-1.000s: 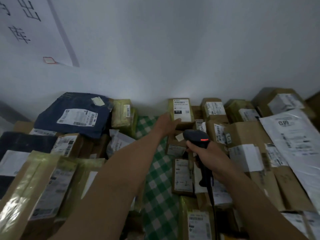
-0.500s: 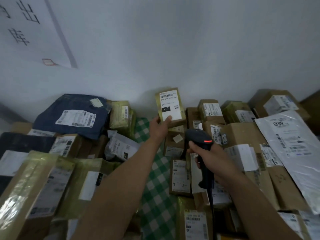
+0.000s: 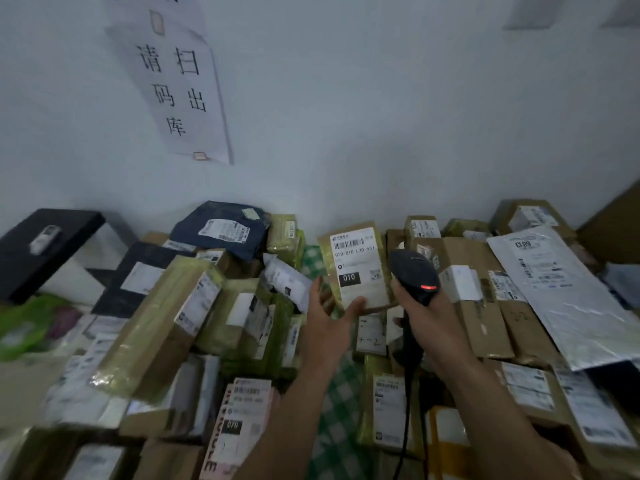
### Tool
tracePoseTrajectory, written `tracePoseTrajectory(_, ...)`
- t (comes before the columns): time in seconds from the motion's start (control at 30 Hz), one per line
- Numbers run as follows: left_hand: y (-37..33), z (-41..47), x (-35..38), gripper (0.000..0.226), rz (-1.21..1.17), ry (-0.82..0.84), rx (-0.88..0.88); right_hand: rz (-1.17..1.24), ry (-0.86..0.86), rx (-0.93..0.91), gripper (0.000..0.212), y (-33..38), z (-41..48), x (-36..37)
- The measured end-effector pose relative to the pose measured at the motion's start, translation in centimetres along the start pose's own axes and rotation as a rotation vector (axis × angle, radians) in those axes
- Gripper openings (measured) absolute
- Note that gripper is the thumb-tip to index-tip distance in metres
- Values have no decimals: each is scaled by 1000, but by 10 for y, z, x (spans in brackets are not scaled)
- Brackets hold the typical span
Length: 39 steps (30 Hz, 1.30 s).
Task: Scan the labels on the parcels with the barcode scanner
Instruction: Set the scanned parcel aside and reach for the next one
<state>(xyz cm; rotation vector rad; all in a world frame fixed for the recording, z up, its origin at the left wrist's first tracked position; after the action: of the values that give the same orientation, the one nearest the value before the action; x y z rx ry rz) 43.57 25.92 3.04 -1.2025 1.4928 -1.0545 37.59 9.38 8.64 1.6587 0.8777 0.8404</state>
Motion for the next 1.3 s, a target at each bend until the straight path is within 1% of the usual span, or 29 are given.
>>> tracePoseTrajectory(0.07,6,-21,1,87,2,22,21,-7,37,-2,24,-2,-20,-5)
tracePoseTrajectory(0.13,9,-42,2,87,-5,54,58,-31,71,-15,34,-3,-39,-11)
tracePoseTrajectory(0.2,13,-63,2,79,-15,73,92,-71,114,-27,37,-2,-58,-16)
tracePoseTrajectory(0.27,20,-83,-1,77,-40,58,102,-111,158,-53,33,1,-77,-19)
tracePoseTrajectory(0.37,32,-107,-9,84,-43,17,86,-131,216,-58,31,2,-102,-24)
tracePoseTrajectory(0.47,44,-119,-18,92,-2,-35,98,-177,228,-50,34,-1,-123,-27)
tracePoseTrajectory(0.57,50,-125,-23,103,58,-68,110,-197,266,-52,20,-2,-139,-28)
tracePoseTrajectory(0.63,53,-128,-24,107,112,-93,117,-234,295,-40,19,-4,-149,-28)
tracePoseTrajectory(0.73,57,-133,-24,105,157,-120,143,-309,329,-18,26,-11,-160,-29)
tracePoseTrajectory(0.9,64,-139,-24,105,187,-127,147,-358,394,11,9,-14,-175,-27)
tracePoseTrajectory(1.1,73,-144,-25,108,228,-144,143,-344,423,73,13,-17,-187,-26)
tracePoseTrajectory(1.3,78,-149,-28,107,217,-150,173,-319,435,70,10,-19,-193,-26)
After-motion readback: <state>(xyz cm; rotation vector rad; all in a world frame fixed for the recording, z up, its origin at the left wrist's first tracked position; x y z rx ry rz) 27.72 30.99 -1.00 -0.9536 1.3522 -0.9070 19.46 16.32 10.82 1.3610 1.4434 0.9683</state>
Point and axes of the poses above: each hand's wrist, its own z-axis towards the middle knuckle, its own x-axis out of the palm, y = z × x, the point moved 5 cm from there along z, towards the middle knuckle, and after that the axes turned 6 degrees about z, right-handed, at the moved point
